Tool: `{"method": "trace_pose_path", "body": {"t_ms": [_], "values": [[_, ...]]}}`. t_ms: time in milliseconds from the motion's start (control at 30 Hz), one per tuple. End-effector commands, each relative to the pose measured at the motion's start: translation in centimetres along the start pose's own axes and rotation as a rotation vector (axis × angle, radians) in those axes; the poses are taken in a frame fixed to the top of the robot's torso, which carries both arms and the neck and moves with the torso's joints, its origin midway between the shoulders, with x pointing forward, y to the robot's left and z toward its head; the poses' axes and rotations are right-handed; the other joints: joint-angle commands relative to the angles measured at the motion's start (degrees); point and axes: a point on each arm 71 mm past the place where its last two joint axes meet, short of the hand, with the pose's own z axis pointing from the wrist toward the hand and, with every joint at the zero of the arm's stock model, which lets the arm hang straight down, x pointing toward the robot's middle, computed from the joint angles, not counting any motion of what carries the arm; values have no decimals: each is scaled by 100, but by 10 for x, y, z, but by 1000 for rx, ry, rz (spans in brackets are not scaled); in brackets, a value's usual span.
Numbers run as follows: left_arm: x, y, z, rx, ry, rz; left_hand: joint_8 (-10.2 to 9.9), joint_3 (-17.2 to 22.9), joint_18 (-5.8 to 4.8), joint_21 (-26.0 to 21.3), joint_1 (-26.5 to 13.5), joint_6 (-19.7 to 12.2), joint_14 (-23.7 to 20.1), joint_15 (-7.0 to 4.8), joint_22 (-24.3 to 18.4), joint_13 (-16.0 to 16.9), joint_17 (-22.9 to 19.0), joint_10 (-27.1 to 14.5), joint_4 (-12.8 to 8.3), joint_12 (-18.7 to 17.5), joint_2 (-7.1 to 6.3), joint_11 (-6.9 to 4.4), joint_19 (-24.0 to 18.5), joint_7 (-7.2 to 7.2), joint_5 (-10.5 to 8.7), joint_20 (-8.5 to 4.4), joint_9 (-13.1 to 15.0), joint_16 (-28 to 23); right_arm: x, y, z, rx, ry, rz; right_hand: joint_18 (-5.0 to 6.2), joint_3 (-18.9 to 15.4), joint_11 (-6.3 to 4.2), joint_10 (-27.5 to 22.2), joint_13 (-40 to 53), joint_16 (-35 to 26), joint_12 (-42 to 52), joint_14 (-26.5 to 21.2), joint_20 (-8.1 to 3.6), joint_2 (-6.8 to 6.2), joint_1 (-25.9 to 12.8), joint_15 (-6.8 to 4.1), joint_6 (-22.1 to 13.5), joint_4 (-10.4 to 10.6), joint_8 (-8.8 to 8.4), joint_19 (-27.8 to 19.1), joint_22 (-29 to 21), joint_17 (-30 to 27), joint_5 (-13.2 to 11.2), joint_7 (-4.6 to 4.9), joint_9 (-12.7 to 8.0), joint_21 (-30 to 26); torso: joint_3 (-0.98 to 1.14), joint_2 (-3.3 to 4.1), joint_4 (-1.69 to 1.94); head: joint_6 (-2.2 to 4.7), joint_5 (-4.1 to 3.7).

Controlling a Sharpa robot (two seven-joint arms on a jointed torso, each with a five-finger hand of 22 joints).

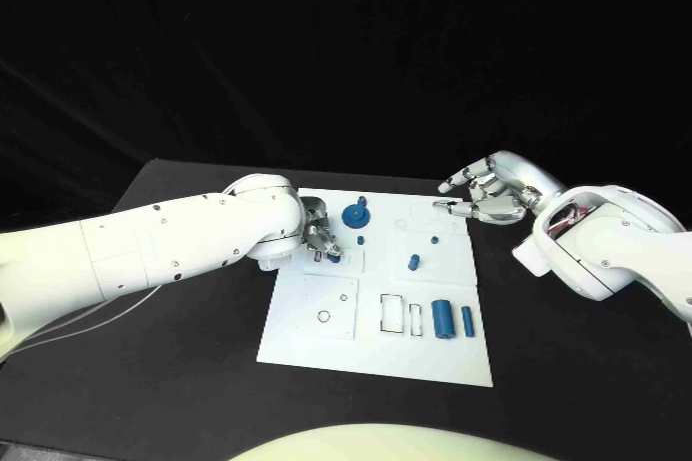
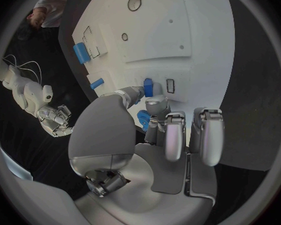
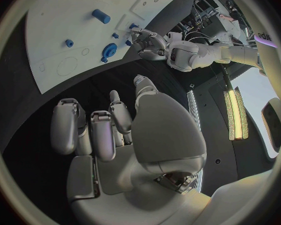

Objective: Assemble the parts on the task board

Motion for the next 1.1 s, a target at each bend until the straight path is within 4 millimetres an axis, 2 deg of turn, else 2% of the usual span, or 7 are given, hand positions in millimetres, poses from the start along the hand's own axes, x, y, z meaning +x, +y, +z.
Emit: {"method": "trace_pose_path", "body": {"t_ms": [33, 433, 767, 1100], "values": [[6, 1, 1, -12, 33, 28, 32, 753, -84, 39, -83, 33, 603, -46, 1497, -28, 1510, 5, -814, -35, 3, -41, 597, -75, -27, -51, 37, 14, 2, 1, 0, -9, 15, -2, 94, -32, -19, -13, -8, -40, -25, 355, -29, 28, -10, -45, 20, 11, 39, -19, 372, 498, 31, -11, 9, -28, -1, -1, 1, -5, 2], [5, 1, 2, -19, 26, 23, 21, 537, -86, 43, -257, 84, 603, -89, 1507, -110, 1510, 34, -633, -75, 49, -85, 604, -134, -69, -79, 55, 14, 2, 1, 0, -10, 15, -2, 95, -34, -19, -14, -10, -43, -27, 354, -29, 30, -14, -45, 21, 14, 40, -19, 371, 494, 33, -11, 9, -29, 0, 0, -2, -13, 1], [6, 2, 2, -26, 35, 30, -14, 307, -86, 43, -386, 157, 603, -110, 1507, -165, 1510, 39, -466, -91, 22, -107, 604, -162, -102, -97, 36, 14, 2, 0, -1, -8, 15, -2, 100, -42, -19, -22, -22, -63, -37, 345, -30, 36, -27, -46, 18, 20, 42, -32, 356, 458, 38, -11, 10, -52, 1, 0, -3, -28, -4], [6, 2, 2, -28, 38, 33, -37, 192, -86, 43, -414, 196, 603, -119, 1507, -189, 1510, 41, -398, -95, 17, -117, 604, -172, -105, -104, 20, 14, 1, 0, -1, -8, 14, -2, 100, -42, -19, -22, -22, -63, -37, 345, -30, 36, -27, -46, 18, 20, 42, -32, 356, 458, 38, -11, 10, -52, 1, 2, -2, -40, -17]]}}
